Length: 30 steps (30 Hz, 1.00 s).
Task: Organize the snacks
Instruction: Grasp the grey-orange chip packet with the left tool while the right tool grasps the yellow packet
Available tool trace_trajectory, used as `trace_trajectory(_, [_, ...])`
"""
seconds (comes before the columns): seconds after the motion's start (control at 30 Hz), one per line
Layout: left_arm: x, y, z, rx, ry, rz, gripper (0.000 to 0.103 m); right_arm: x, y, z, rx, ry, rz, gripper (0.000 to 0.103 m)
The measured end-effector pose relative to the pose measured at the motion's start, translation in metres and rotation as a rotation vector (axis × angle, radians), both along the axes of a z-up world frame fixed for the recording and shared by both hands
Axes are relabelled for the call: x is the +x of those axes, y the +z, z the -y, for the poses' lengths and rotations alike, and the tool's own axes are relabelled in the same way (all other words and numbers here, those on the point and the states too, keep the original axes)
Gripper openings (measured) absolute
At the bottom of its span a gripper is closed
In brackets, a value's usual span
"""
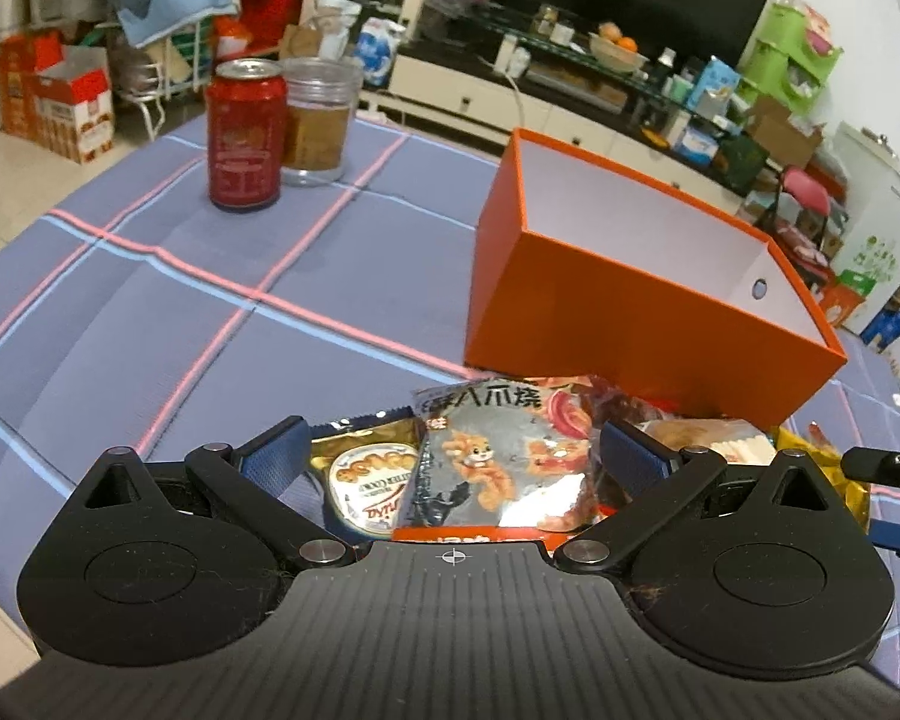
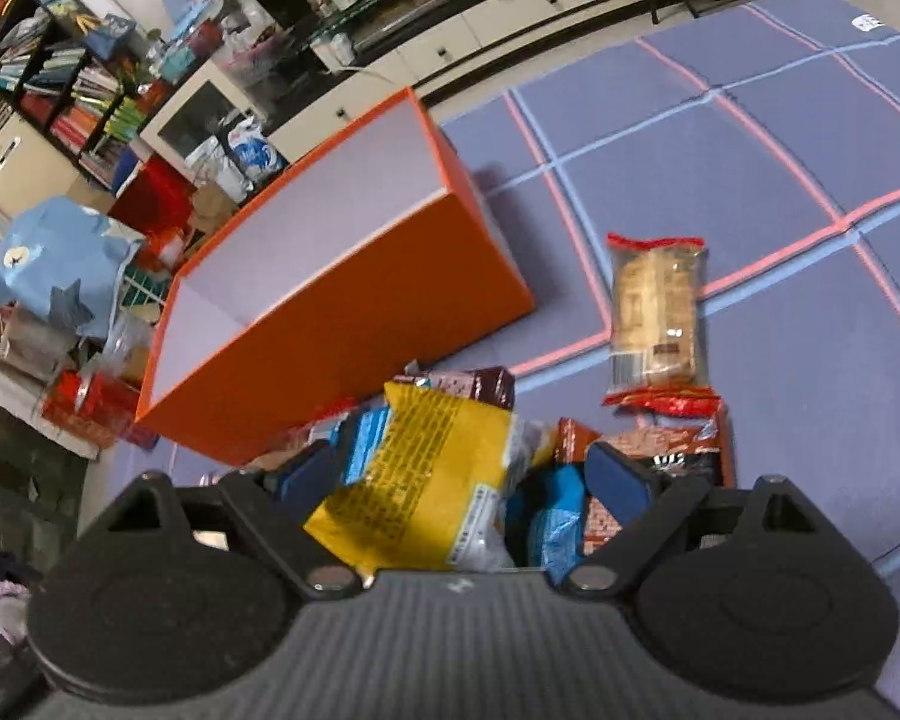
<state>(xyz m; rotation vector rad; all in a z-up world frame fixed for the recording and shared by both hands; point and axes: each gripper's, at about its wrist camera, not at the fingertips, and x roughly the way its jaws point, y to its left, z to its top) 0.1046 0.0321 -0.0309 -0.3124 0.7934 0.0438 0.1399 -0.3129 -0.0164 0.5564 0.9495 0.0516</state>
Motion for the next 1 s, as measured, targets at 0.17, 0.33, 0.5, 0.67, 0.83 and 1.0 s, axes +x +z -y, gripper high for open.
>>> trace_trajectory(0.17, [0.001,-0.002,-0.009,-0.045,0.028,-0.021,0.096,0.006,-0.007,-0.001,0.050,-0.005,-0.026,0.092])
trace_trajectory(0.33, [0.002,-0.006,-0.010,-0.068,0.043,-0.043,0.096,0.013,-0.011,-0.005,0.063,0.003,-0.018,0.092])
trace_trajectory(0.5, [0.004,-0.013,-0.009,-0.129,0.045,-0.073,0.096,0.015,-0.017,-0.001,0.095,0.005,-0.025,0.092])
trace_trajectory(0.67, [0.003,-0.014,-0.007,-0.166,0.022,-0.081,0.096,0.016,-0.019,0.000,0.088,0.008,-0.029,0.092])
trace_trajectory(0.83, [0.004,-0.013,-0.001,-0.145,0.002,-0.083,0.096,0.015,-0.022,0.003,0.111,0.005,-0.032,0.088])
trace_trajectory(1.0, [0.005,-0.012,-0.001,-0.126,0.014,-0.079,0.096,0.013,-0.020,0.008,0.115,-0.005,-0.024,0.087])
